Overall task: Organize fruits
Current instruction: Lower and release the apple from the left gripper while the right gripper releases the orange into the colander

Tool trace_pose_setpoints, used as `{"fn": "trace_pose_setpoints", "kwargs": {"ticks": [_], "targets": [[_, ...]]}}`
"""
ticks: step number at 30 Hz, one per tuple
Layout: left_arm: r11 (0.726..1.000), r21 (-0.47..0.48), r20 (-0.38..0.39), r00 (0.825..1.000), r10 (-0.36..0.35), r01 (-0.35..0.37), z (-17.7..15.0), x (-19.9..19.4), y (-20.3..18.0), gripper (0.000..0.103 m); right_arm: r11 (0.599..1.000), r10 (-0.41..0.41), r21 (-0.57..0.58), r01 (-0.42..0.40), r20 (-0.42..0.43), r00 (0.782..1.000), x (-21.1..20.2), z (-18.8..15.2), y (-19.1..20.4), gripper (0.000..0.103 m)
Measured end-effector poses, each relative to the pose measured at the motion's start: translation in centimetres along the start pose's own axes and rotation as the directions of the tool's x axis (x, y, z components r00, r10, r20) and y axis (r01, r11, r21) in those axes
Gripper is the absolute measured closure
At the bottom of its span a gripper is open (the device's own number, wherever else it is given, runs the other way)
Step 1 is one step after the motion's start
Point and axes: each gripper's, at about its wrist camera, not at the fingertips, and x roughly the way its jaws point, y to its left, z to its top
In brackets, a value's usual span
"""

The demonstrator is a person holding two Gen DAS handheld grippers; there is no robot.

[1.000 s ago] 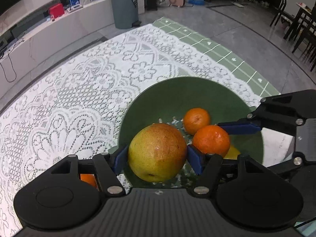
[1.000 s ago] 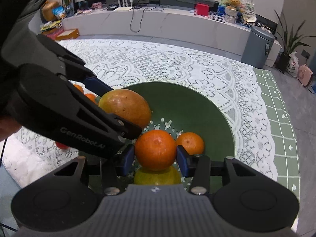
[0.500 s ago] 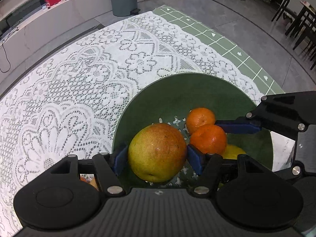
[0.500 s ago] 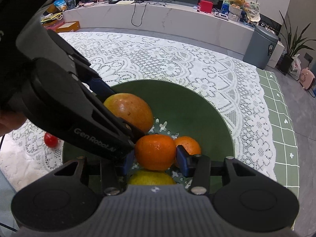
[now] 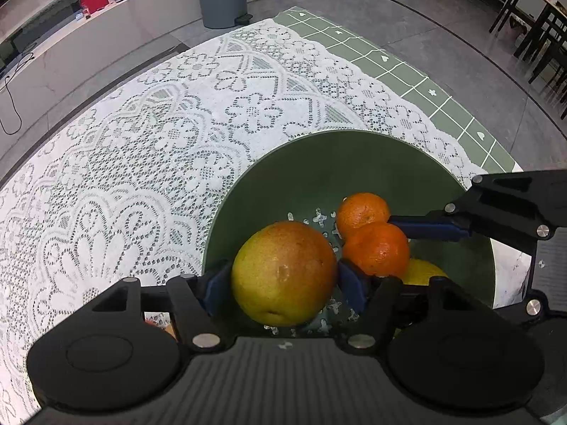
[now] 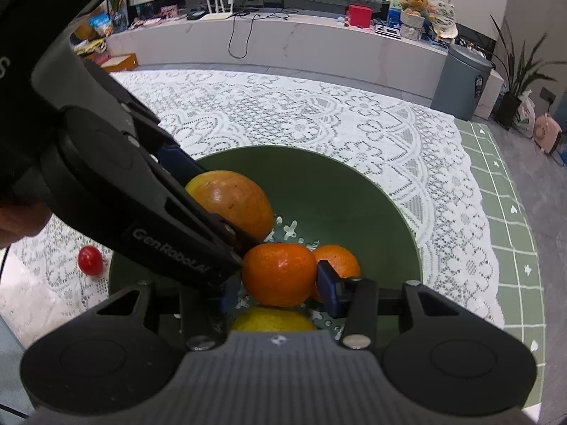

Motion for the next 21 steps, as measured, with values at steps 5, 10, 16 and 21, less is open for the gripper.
{"fn": "trace_pose_setpoints", "kwargs": {"ticks": [5,10,16,21], "targets": [[1.0,-0.016,0.026,1.0,0.002,-0.002,-0.2,-0.3,0.1,0.025,1.0,-0.003,0.015,0.003,0.006,1.0,0.2,0.2,-0.1,0.059],[1.0,-0.012,0.107,0.994,0.001,0.0,0.0,-1.9,0.0,0.022,0.999,0.012,0.041,-0.012,0.006,1.0,0.6,0.2,-0.4,0.059],[0.999,-0.052,0.162,0.987,0.014,-0.006,-0.1,-3.4,0.4,0.022,0.999,0.01,0.035,-0.01,0.0,1.0,1.3,0.3,-0.1,0.059],[0.998,-0.062,0.188,0.982,0.036,-0.025,-0.9,-4.3,0.6,0.022,0.999,-0.035,0.041,0.035,-0.01,0.999,1.8,0.3,-0.4,0.059]]}}
